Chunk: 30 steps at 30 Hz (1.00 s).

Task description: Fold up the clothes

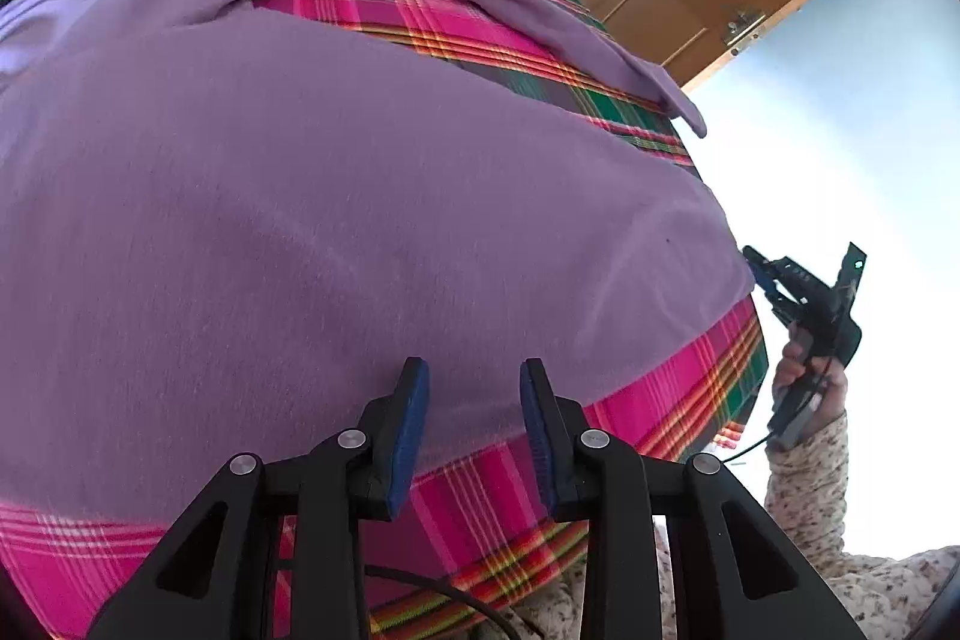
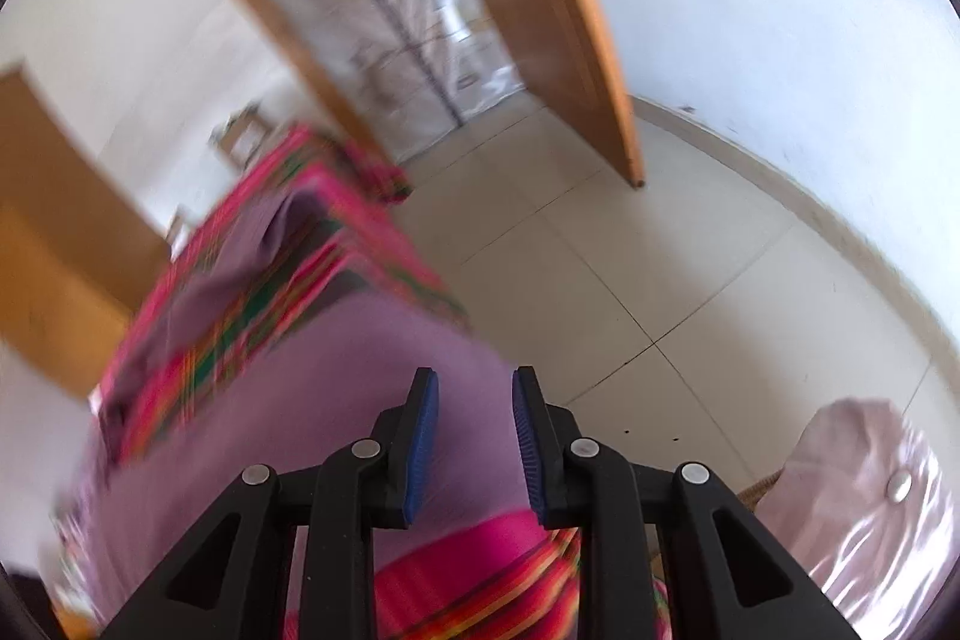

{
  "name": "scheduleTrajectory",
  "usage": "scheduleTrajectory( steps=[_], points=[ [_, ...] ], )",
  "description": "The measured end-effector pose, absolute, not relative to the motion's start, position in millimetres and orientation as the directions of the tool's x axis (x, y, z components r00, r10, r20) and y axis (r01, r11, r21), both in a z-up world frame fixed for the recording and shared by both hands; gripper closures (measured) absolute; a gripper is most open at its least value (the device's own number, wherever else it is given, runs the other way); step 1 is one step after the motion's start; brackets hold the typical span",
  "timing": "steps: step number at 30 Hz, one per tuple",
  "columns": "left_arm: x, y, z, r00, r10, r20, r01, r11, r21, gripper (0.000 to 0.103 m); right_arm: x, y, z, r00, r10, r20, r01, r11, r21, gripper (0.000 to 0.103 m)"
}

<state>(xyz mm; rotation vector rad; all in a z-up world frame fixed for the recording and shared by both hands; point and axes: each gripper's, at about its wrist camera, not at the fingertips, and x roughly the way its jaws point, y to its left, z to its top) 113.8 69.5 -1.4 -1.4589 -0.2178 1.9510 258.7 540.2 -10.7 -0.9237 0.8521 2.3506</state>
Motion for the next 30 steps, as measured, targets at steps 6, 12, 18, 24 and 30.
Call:
scheduleTrajectory(
  steps=[6, 12, 18, 24, 30],
  points=[
    [122.1, 45.6, -1.1, -0.112, 0.628, -0.770, -0.399, -0.738, -0.544, 0.070, 239.9, 474.5, 22.5, -0.688, 0.304, -0.659, -0.558, -0.802, 0.214, 0.073],
    [123.8, 16.5, 0.1, -0.130, 0.622, -0.772, -0.369, -0.753, -0.545, 0.070, 195.0, 394.7, 25.7, -0.745, 0.161, -0.647, -0.322, -0.937, 0.138, 0.071],
    [120.5, -14.9, 7.7, -0.205, 0.617, -0.760, -0.330, -0.774, -0.540, 0.070, 173.6, 320.6, 4.6, -0.734, 0.079, -0.675, -0.126, -0.992, 0.020, 0.071],
    [112.4, -44.8, 7.0, -0.251, 0.583, -0.773, -0.261, -0.809, -0.526, 0.070, 180.7, 294.9, -13.4, -0.699, 0.048, -0.713, -0.069, -0.998, 0.001, 0.071],
    [103.3, -77.1, 29.3, -0.306, 0.549, -0.778, -0.220, -0.836, -0.503, 0.070, 184.1, 298.8, 16.4, -0.708, 0.066, -0.703, -0.062, -0.998, -0.031, 0.070]
  ],
)
